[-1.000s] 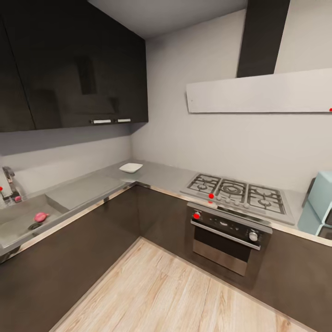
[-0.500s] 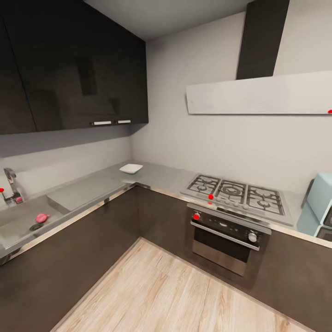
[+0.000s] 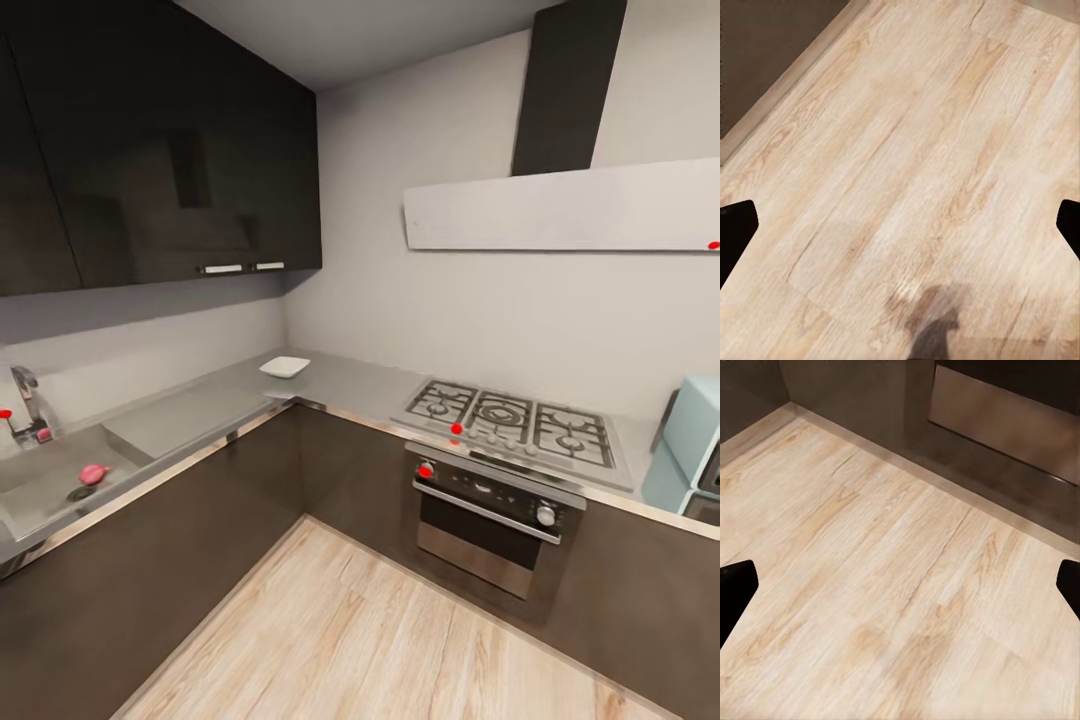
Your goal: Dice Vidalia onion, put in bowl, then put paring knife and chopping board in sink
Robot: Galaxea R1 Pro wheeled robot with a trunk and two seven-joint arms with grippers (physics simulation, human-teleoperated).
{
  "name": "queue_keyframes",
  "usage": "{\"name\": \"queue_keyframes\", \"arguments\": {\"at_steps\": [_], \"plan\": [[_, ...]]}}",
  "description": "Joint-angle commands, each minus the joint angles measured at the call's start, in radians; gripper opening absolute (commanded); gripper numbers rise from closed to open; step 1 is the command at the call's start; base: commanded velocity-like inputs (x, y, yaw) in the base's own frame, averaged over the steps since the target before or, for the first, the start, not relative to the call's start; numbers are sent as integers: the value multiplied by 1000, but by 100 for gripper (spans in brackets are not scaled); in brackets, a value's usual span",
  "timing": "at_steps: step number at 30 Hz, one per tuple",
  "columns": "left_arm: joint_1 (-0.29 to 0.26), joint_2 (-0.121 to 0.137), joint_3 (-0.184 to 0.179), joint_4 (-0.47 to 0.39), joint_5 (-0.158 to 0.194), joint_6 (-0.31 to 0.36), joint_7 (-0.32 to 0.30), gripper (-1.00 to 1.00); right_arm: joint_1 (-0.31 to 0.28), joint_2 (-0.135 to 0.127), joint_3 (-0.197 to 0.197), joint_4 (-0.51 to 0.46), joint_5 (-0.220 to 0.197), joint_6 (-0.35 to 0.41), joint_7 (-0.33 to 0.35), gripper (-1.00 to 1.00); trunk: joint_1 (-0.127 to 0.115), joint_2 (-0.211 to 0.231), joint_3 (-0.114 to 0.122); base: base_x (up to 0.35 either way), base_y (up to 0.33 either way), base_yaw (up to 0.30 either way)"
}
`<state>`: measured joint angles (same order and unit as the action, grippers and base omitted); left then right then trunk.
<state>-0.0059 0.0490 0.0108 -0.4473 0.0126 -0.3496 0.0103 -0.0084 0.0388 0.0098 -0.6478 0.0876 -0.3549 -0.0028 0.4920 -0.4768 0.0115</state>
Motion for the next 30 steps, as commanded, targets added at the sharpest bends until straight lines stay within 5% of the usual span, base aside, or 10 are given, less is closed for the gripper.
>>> {"name": "queue_keyframes", "arguments": {"at_steps": [1, 11, 30], "plan": [[0, 0, 0, 1, 1, -3, 1, 100, 0, 1, -2, 1, 9, -3, 0, 100, -4, 7, 3, 0, 0, 0], [0, 0, 0, 0, 1, -3, 1, 100, 0, 1, -2, 0, 9, -3, 0, 100, -42, 77, 34, 0, 0, 0], [0, 2, 0, -1, 1, -3, 2, 100, 0, 0, -2, 2, 9, -1, 1, 100, -42, 77, 34, 0, 0, 0]]}}
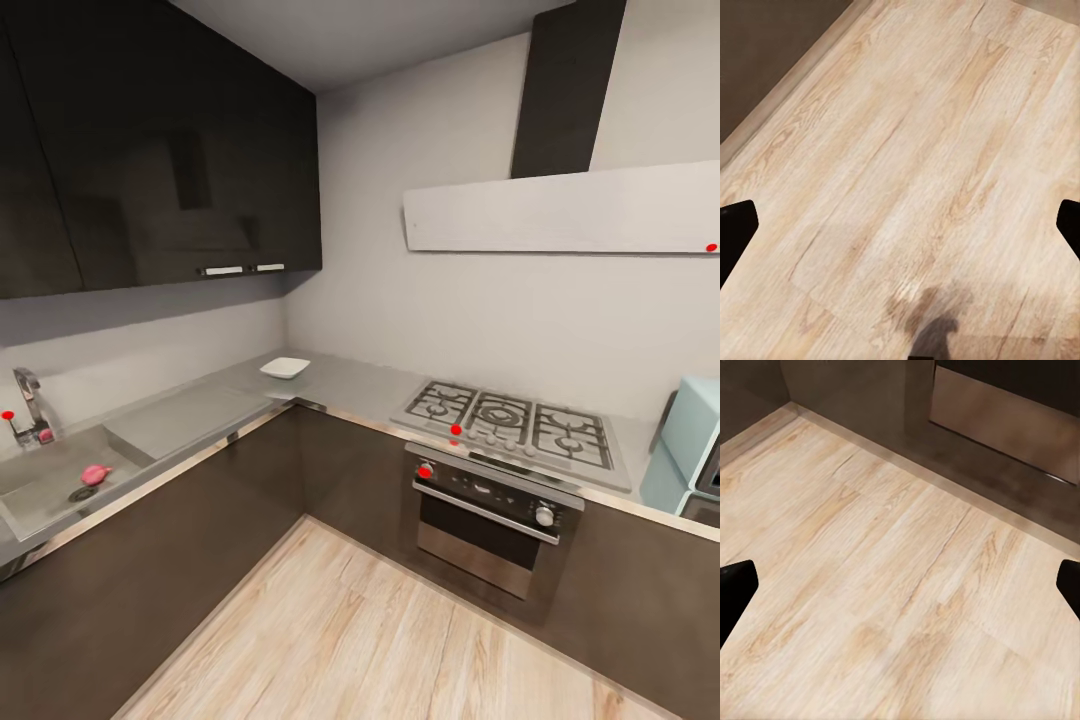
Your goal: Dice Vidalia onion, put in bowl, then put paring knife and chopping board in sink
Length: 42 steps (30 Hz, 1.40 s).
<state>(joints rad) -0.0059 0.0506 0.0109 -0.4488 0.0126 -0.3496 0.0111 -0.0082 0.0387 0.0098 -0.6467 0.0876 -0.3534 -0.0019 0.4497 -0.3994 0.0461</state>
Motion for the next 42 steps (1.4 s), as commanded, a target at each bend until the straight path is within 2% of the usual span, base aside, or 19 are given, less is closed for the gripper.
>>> {"name": "queue_keyframes", "arguments": {"at_steps": [1, 35, 38, 40, 42], "plan": [[0, 0, 0, 1, 1, -3, 1, 100, 0, 1, -2, 1, 9, -2, 0, 100, 0, -1, 0, 0, 0, 0], [0, -1, 2, 4, 2, 10, 2, 100, -1, 0, -2, 1, 9, -2, -1, 100, 0, -1, 0, 0, 0, 0], [0, -2, 3, -2, 2, 35, 3, 100, 0, 0, -2, 1, 9, -1, -1, 100, 0, -1, 0, 0, 0, 0], [-1, -3, 3, -25, 3, 78, 4, 100, 0, 0, -2, 1, 9, -1, -1, 100, 0, -1, 0, 0, 0, 0], [-1, -4, 4, -82, 3, 162, 4, 100, 0, 1, -2, 1, 9, -1, -1, 100, 0, -1, 0, 0, 0, 0]]}}
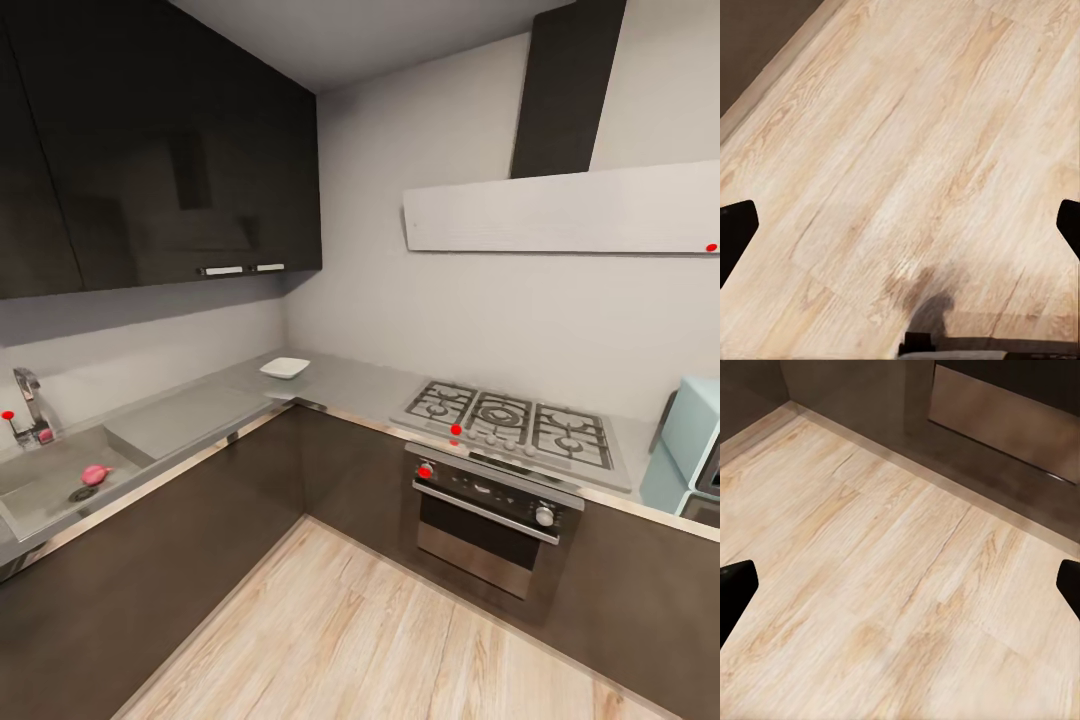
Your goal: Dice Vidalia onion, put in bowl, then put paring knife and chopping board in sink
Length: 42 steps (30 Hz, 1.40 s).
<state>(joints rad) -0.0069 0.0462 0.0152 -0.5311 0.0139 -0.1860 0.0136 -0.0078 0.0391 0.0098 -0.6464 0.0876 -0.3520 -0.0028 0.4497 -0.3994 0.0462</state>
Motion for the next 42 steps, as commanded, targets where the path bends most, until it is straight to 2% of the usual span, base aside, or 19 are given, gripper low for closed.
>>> {"name": "queue_keyframes", "arguments": {"at_steps": [1, 2, 3, 4, 5, 6, 10, 12, 17, 24, 29, 33, 34, 35, 37, 38, 40, 41, 42], "plan": [[0, -1, 0, -60, 1, 78, 2, 100, -1, 1, -2, 1, 9, -2, 0, 100, 0, -1, 0, 0, 0, 0], [-1, -1, 1, -133, 1, 174, 1, 100, -1, 1, -2, 2, 9, -2, 0, 100, 0, -1, 0, 0, 0, 0], [-1, -1, 1, -173, 1, 225, 1, 100, -1, 1, -2, 2, 9, -2, 0, 100, 0, -1, 0, 0, 0, 0], [-1, -1, 1, -256, 1, 326, 0, 100, 0, 1, -2, 2, 9, -2, 0, 100, 0, -1, 0, 0, 0, 0], [-1, -1, 1, -299, 1, 375, 0, 100, 0, 1, -2, 2, 9, -2, 0, 100, 0, -1, 0, 0, 0, 0], [-1, -2, 1, -383, 1, 465, -1, 100, 0, 1, -2, 2, 9, -2, 0, 100, 0, -1, 0, 0, 0, 0], [-1, -2, 2, -593, 1, 651, 0, 100, 0, 1, -2, 19, 9, -2, 2, 100, 0, -1, 0, 0, 0, 0], [-3, -1, 2, -667, 0, 702, 1, 100, -1, 1, -2, 32, 9, -2, 3, 100, 0, -1, 0, 0, 0, 0], [-35, 0, 2, -767, -1, 777, 11, 100, -1, 1, -1, 51, 9, -2, 5, 100, 0, -1, 0, 0, 0, 0], [-124, 0, 2, -840, -1, 911, 40, 100, 0, 1, -1, 57, 9, -2, 5, 100, 0, -1, 0, 0, 0, 0], [-186, 0, 3, -890, 0, 961, 43, 100, -1, 2, -1, 59, 9, -1, 6, 100, 0, -1, 0, 0, 0, 0], [-281, -1, 3, -941, 1, 1086, 41, 100, 0, 2, -1, 59, 9, -1, 5, 100, 0, -1, 0, 0, 0, 0], [-337, -1, 3, -947, 2, 1135, 39, 100, 0, 2, -1, 59, 9, -1, 5, 100, 0, -1, 0, 0, 0, 0], [-359, -2, 3, -947, 2, 1146, 40, 100, 0, 2, -1, 59, 9, -1, 5, 100, 0, -1, 0, 0, 0, 0], [-462, -2, 3, -937, 5, 1174, 40, 100, 0, 2, -1, 59, 8, -1, 4, 100, 0, -1, 0, 0, 0, 0], [-489, -2, 3, -930, 5, 1179, 41, 100, 0, 2, -1, 59, 9, -1, 5, 100, 0, -1, 0, 0, 0, 0], [-629, -2, 3, -873, 6, 1191, 41, 100, -1, 2, -1, 60, 8, -1, 5, 100, 0, -1, 0, 0, 0, 0], [-655, -2, 3, -858, 6, 1192, 41, 100, -1, 1, -1, 62, 9, -1, 6, 100, 0, -1, 0, 0, 0, 0], [-741, -2, 3, -783, 6, 1194, 42, 100, 0, 1, -1, 70, 8, -2, 6, 100, 0, -1, 0, 0, 0, 0]]}}
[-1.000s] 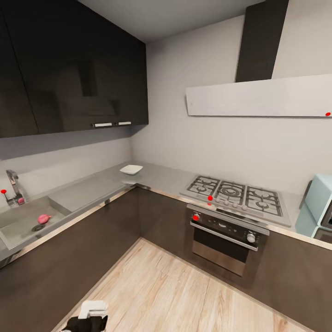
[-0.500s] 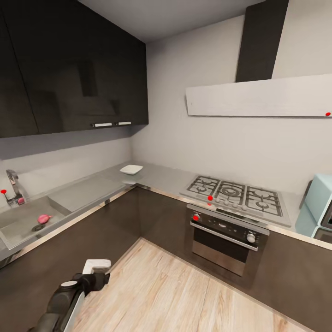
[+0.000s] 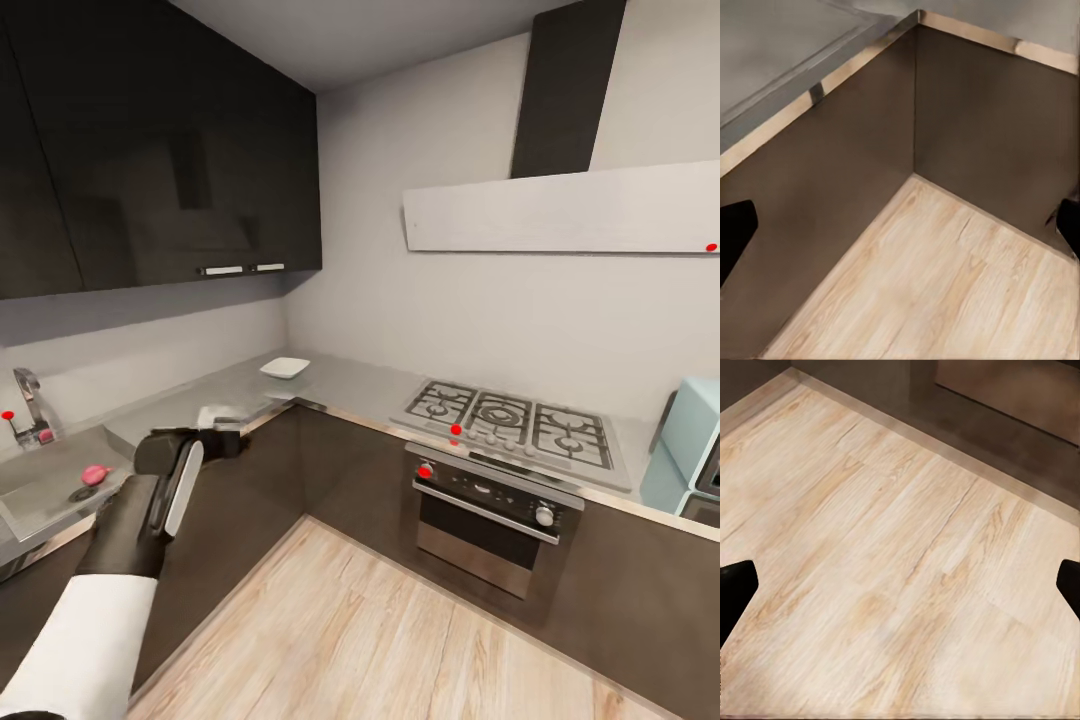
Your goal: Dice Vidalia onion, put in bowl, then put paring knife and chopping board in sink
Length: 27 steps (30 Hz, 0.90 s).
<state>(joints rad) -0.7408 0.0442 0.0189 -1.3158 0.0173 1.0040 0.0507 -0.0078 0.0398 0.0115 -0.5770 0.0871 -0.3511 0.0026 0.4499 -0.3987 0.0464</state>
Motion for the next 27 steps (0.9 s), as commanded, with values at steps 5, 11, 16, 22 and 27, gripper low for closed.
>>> {"name": "queue_keyframes", "arguments": {"at_steps": [5, 11, 16, 22, 27], "plan": [[-165, 2, -1, 199, 2, 5, 5, 100, -1, 1, -2, 10, 9, -2, -1, 100, 0, -1, -1, 0, 0, 0], [-202, 7, -2, 220, 1, 8, -3, 100, 0, 19, -6, 148, 9, -7, 0, 100, 0, -1, -1, 0, 0, 0], [-205, 12, -7, 161, 1, 8, -4, 100, 0, 14, -10, 235, 8, -29, 1, 100, 0, -1, -1, 0, 0, 0], [-206, 27, -4, 157, 1, 8, -3, 100, 0, 17, -8, 251, 7, -38, 1, 100, 0, -1, -1, 16, 0, 0], [-206, 29, -5, 160, 1, 8, -3, 100, 0, 17, -9, 252, 7, -38, 0, 100, 0, -1, -1, 219, 0, 0]]}}
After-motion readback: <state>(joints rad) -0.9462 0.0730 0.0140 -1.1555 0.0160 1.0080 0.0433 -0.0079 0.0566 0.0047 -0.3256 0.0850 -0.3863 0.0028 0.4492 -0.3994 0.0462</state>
